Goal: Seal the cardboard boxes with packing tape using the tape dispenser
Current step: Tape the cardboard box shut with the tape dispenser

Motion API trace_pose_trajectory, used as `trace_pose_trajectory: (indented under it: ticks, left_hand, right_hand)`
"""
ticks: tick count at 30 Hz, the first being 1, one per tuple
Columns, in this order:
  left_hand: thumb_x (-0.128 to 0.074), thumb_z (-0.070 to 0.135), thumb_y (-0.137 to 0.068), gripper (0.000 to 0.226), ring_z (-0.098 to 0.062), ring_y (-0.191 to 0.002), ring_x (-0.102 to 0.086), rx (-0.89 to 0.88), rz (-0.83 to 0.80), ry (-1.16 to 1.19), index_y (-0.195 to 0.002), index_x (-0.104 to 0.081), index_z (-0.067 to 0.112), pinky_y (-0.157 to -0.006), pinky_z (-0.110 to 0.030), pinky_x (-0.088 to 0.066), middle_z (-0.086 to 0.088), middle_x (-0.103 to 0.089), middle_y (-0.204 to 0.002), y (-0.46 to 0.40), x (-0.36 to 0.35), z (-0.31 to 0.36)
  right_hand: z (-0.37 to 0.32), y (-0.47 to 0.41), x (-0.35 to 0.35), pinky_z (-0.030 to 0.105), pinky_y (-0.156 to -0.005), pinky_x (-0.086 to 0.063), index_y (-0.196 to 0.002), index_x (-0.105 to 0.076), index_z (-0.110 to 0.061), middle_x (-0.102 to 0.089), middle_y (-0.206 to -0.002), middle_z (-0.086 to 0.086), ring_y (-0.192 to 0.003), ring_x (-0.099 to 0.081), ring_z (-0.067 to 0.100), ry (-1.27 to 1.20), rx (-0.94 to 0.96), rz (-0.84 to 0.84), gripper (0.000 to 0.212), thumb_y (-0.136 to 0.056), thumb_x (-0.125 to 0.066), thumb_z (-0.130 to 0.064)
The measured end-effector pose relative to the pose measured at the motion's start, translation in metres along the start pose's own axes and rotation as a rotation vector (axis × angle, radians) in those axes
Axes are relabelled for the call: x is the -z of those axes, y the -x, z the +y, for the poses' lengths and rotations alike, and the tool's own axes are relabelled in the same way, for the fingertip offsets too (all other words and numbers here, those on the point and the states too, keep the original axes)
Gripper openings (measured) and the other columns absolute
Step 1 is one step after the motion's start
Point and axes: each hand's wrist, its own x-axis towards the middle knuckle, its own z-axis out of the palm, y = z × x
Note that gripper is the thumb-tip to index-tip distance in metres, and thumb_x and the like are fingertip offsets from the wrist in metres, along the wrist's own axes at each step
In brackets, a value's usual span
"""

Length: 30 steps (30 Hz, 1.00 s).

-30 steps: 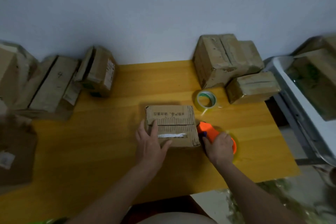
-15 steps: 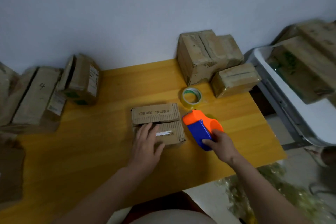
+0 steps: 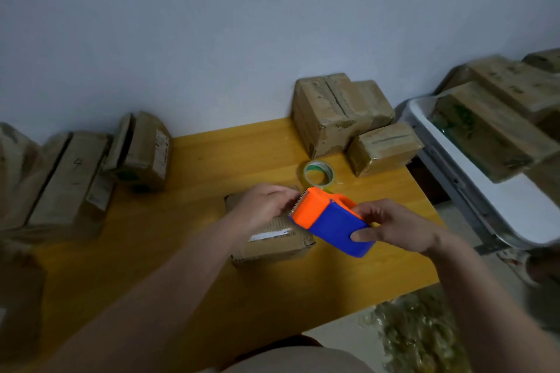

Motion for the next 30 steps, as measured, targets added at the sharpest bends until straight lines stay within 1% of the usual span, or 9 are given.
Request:
trace_pose_trajectory:
  ticks: [5,8,13,16,19,21,24,26,30]
  left_hand:
    - [-0.060,0.013,-0.092,0.013,-0.021,-0.083,-0.069,0.100,-0.047,0.391,-0.099,-0.066,0.004,-0.076,-0.031,-0.058,-0.011,-0.071,-0.093,0.006,0.009,-0.013]
    - [-0.071,0.017,-0.073,0.030,-0.020,-0.079,-0.069,0.183,-0.166,0.632,-0.100,-0.065,0.004,-0.072,-0.032,-0.059,-0.009,-0.071,-0.088,0.014,0.012,-0.022]
    - [-0.068,0.015,-0.072,0.020,-0.017,-0.077,-0.066,0.261,-0.123,0.831,-0.092,-0.065,0.010,-0.079,-0.032,-0.053,-0.006,-0.071,-0.081,0.020,0.011,-0.036]
    - [-0.059,0.024,-0.089,0.020,-0.019,-0.086,-0.062,0.258,-0.086,0.802,-0.102,-0.063,0.010,-0.081,-0.033,-0.050,-0.008,-0.068,-0.093,0.020,0.016,-0.041]
    - [-0.036,0.050,-0.099,0.051,-0.022,-0.093,-0.061,0.306,-0.081,0.847,-0.103,-0.063,0.007,-0.079,-0.033,-0.050,-0.013,-0.064,-0.103,0.021,0.023,-0.043]
    - [-0.036,0.061,-0.094,0.063,-0.024,-0.095,-0.062,0.325,-0.060,0.848,-0.102,-0.065,0.005,-0.078,-0.034,-0.050,-0.015,-0.066,-0.104,0.022,0.027,-0.043]
    - [-0.065,0.029,-0.087,0.025,-0.021,-0.082,-0.065,0.293,0.078,0.753,-0.096,-0.064,0.006,-0.073,-0.032,-0.055,-0.012,-0.068,-0.092,0.025,0.024,-0.046]
    - [-0.067,0.013,-0.088,0.009,-0.019,-0.073,-0.064,0.281,0.232,0.685,-0.090,-0.063,0.006,-0.066,-0.028,-0.057,-0.010,-0.068,-0.083,0.026,0.021,-0.050]
    - [-0.065,0.013,-0.091,0.015,-0.012,-0.067,-0.057,0.276,0.431,0.547,-0.077,-0.060,0.012,-0.061,-0.021,-0.053,-0.004,-0.064,-0.074,0.027,0.017,-0.056]
  right_hand:
    - [-0.010,-0.005,-0.013,0.033,-0.070,-0.044,-0.094,-0.066,0.004,-0.067,-0.089,0.023,-0.075,-0.062,0.024,-0.070,-0.073,0.034,0.068,-0.062,-0.078,-0.055]
    - [-0.015,-0.008,-0.020,0.027,-0.067,-0.046,-0.085,-0.068,-0.004,-0.068,-0.080,0.012,-0.072,-0.062,0.019,-0.141,-0.041,0.005,0.050,-0.063,-0.077,-0.047]
    - [-0.022,-0.018,-0.029,0.028,-0.069,-0.046,-0.085,-0.065,-0.001,-0.065,-0.080,0.009,-0.074,-0.060,0.019,-0.149,-0.008,-0.026,0.046,-0.067,-0.076,-0.042]
    - [-0.027,-0.021,-0.032,0.027,-0.070,-0.046,-0.085,-0.066,-0.005,-0.066,-0.080,0.008,-0.074,-0.061,0.018,-0.140,-0.006,-0.042,0.043,-0.067,-0.075,-0.043]
    - [-0.030,-0.023,-0.033,0.027,-0.069,-0.046,-0.083,-0.066,-0.009,-0.067,-0.079,0.004,-0.073,-0.062,0.015,-0.136,-0.015,-0.044,0.040,-0.066,-0.075,-0.044]
    - [-0.032,-0.024,-0.034,0.027,-0.068,-0.045,-0.082,-0.066,-0.010,-0.067,-0.077,0.002,-0.070,-0.061,0.014,-0.124,-0.024,-0.041,0.040,-0.066,-0.074,-0.046]
    - [-0.038,-0.027,-0.036,0.026,-0.065,-0.044,-0.084,-0.066,-0.006,-0.065,-0.075,0.005,-0.066,-0.060,0.015,-0.097,-0.036,-0.046,0.041,-0.073,-0.076,-0.043]
    - [-0.043,-0.030,-0.040,0.022,-0.062,-0.044,-0.081,-0.065,-0.006,-0.065,-0.069,0.001,-0.062,-0.061,0.010,-0.082,-0.046,-0.051,0.030,-0.080,-0.075,-0.034]
    - [-0.053,-0.040,-0.046,0.019,-0.057,-0.046,-0.080,-0.067,-0.009,-0.067,-0.065,-0.002,-0.059,-0.063,0.007,0.015,-0.076,-0.050,0.025,-0.078,-0.071,-0.034]
